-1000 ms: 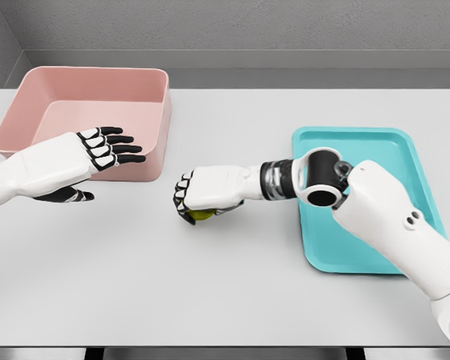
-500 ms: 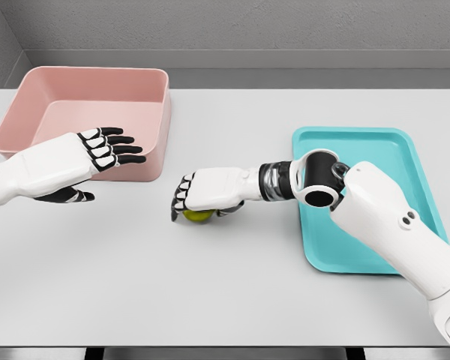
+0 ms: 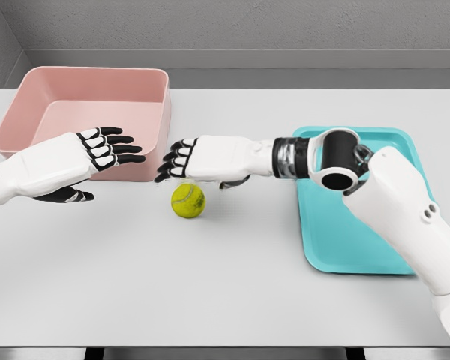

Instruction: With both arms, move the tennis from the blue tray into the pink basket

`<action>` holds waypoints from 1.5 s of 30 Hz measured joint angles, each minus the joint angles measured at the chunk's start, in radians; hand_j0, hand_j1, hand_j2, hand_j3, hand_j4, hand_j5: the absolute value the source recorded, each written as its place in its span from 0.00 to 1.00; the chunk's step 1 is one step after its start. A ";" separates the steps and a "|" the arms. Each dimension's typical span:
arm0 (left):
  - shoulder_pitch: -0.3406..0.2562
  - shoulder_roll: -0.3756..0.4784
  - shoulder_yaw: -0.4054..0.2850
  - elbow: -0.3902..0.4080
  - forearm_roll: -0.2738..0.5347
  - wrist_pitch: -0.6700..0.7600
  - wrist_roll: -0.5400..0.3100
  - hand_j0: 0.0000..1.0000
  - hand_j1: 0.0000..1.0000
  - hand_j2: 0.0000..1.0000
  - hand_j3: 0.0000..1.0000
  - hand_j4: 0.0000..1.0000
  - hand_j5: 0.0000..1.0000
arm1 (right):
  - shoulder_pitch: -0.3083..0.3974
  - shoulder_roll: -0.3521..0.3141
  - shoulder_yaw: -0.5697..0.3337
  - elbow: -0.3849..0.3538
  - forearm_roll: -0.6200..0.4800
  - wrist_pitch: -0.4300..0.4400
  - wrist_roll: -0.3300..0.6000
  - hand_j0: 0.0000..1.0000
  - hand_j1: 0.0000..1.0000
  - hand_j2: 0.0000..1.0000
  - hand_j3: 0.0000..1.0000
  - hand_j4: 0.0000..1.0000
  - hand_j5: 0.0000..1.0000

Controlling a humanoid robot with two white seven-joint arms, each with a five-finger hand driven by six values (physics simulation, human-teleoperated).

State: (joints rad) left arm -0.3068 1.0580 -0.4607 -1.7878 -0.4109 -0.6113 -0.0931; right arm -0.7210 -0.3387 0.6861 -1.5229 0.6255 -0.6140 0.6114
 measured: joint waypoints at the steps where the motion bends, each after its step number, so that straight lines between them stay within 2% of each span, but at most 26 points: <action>1: 0.000 -0.001 0.000 0.000 0.000 0.000 0.000 1.00 1.00 1.00 1.00 1.00 1.00 | 0.012 -0.015 -0.040 -0.017 -0.005 0.000 0.000 1.00 1.00 1.00 1.00 1.00 1.00; 5: -0.003 -0.006 -0.008 0.001 -0.008 0.000 -0.001 1.00 1.00 1.00 1.00 1.00 1.00 | 0.081 -0.085 -0.235 -0.051 -0.056 0.000 0.000 1.00 1.00 1.00 1.00 1.00 1.00; 8: -0.009 -0.018 -0.019 0.001 -0.026 0.000 -0.001 1.00 1.00 1.00 1.00 1.00 1.00 | 0.242 -0.158 -0.391 -0.089 -0.165 -0.002 0.000 1.00 1.00 1.00 1.00 1.00 1.00; 9: -0.016 -0.030 -0.026 -0.001 -0.047 0.000 -0.001 1.00 1.00 1.00 1.00 1.00 1.00 | 0.311 -0.177 -0.456 -0.113 -0.204 -0.001 0.000 1.00 1.00 1.00 1.00 1.00 1.00; 11: -0.031 -0.063 -0.045 -0.003 -0.092 0.000 -0.001 1.00 1.00 1.00 1.00 1.00 1.00 | 0.399 -0.200 -0.572 -0.154 -0.264 -0.002 0.000 1.00 1.00 1.00 1.00 1.00 1.00; 14: -0.074 -0.118 -0.085 -0.004 -0.157 0.000 -0.007 1.00 1.00 1.00 1.00 1.00 1.00 | 0.498 -0.212 -0.720 -0.181 -0.330 -0.001 0.000 1.00 1.00 1.00 1.00 1.00 1.00; 17: -0.143 -0.160 -0.147 -0.002 -0.185 0.000 -0.024 1.00 1.00 1.00 1.00 1.00 1.00 | 0.569 -0.215 -0.804 -0.190 -0.358 0.000 0.000 1.00 1.00 1.00 1.00 1.00 1.00; 20: -0.164 -0.189 -0.203 0.000 -0.197 0.000 -0.033 1.00 1.00 1.00 1.00 1.00 1.00 | 0.615 -0.194 -0.847 -0.190 -0.368 0.000 0.000 1.00 1.00 1.00 1.00 1.00 1.00; 27: -0.206 -0.218 -0.274 0.017 -0.201 0.000 -0.037 1.00 1.00 1.00 1.00 1.00 1.00 | 0.618 -0.176 -0.873 -0.189 -0.372 0.000 0.000 1.00 1.00 1.00 1.00 1.00 1.00; 31: -0.241 -0.233 -0.321 0.054 -0.195 0.000 -0.038 1.00 1.00 1.00 1.00 1.00 1.00 | 0.618 -0.174 -0.875 -0.187 -0.372 0.000 0.000 1.00 1.00 1.00 1.00 1.00 1.00; 45: -0.359 -0.283 -0.454 0.148 -0.068 0.000 -0.099 1.00 1.00 1.00 1.00 1.00 1.00 | 0.626 -0.173 -0.876 -0.177 -0.372 0.000 0.000 1.00 1.00 1.00 1.00 1.00 1.00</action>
State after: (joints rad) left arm -0.6657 0.7755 -0.9147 -1.6396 -0.4791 -0.6117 -0.1925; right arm -0.0951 -0.5117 -0.1901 -1.6996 0.2531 -0.6138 0.6114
